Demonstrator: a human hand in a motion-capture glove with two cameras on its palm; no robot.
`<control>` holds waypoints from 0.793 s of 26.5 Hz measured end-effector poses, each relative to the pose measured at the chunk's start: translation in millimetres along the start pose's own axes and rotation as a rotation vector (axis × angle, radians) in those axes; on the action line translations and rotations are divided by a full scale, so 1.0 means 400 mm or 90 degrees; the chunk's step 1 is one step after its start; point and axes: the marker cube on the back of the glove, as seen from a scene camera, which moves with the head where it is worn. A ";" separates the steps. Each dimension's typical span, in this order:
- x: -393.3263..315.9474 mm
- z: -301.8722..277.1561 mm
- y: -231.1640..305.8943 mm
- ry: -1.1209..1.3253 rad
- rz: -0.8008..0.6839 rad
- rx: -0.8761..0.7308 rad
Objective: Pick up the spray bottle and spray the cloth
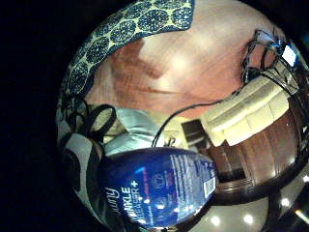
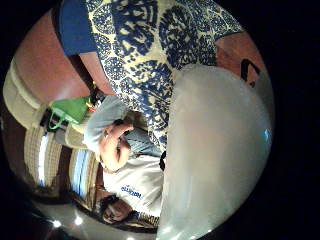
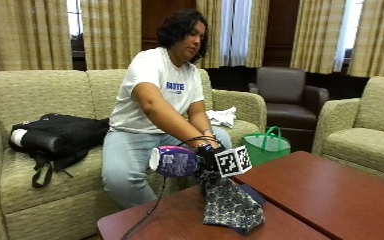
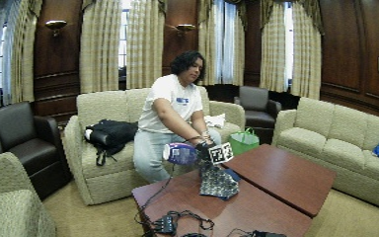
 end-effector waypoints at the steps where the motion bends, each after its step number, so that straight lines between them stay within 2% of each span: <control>1: -0.002 0.002 -0.001 -0.003 -0.001 0.000; 6: 0.002 -0.029 0.030 -0.017 -0.009 0.019; 10: -0.007 -0.129 0.107 -0.055 -0.045 0.082; 14: -0.051 -0.262 0.206 -0.122 -0.122 0.197; 21: -0.197 -0.443 0.350 -0.179 -0.318 0.427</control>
